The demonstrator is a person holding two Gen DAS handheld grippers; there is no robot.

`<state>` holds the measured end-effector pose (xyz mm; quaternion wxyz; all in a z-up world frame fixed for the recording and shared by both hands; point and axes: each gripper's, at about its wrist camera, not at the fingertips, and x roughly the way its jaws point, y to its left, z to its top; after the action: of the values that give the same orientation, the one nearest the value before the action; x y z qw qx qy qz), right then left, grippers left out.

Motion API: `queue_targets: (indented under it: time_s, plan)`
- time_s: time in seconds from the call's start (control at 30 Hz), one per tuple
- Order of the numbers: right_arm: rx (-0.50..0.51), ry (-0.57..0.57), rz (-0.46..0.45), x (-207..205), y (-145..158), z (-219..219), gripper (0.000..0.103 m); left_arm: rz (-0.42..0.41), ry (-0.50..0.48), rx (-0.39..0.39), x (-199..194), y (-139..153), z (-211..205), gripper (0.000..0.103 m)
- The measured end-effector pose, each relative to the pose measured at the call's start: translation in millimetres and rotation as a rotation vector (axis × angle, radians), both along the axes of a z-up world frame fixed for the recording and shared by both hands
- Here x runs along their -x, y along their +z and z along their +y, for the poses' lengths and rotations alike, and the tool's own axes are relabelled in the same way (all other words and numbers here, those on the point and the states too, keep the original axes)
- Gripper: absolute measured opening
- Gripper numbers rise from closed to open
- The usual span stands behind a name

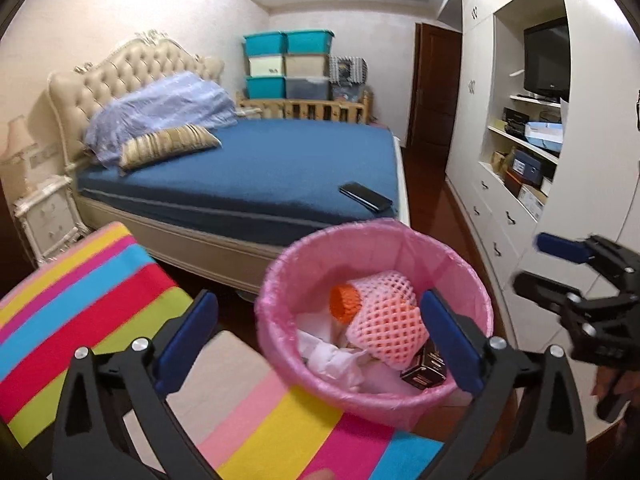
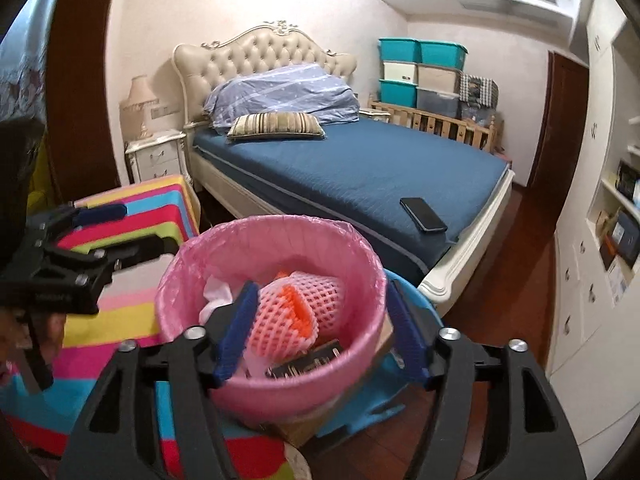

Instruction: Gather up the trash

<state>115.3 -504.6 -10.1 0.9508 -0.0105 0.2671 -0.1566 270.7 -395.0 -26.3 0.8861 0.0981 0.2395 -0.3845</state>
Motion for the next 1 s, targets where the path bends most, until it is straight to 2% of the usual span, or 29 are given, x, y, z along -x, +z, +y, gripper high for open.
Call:
queue_targets:
  time_s: [0.13,0.27,0.43,0.57,0.73,1.0]
  plan:
    - [0.041,0.038,-0.045,27.0,29.9,18.1,0.084,-0.090,0.075,0.014,23.9,22.9,15.8,0.098]
    - [0.058,0.054,-0.108,52.9,54.5,34.5,0.084,-0.116,0.114,0.057,47.9,44.5,33.3,0.098]
    - [-0.010,0.050,-0.176,82.2,61.3,40.6,0.084,-0.121,0.126,0.092,84.7,56.6,48.4,0.098]
    - [-0.071,0.044,-0.215,104.9,54.6,41.0,0.084,-0.118,0.121,0.073,115.2,53.9,55.2,0.098]
    - [-0.094,0.041,-0.195,119.4,42.5,43.9,0.084,-0.085,0.125,0.041,142.0,42.7,65.9,0.098]
    - [-0.070,0.059,-0.067,106.8,30.2,57.0,0.084,-0.059,0.123,0.043,171.0,31.2,88.8,0.098]
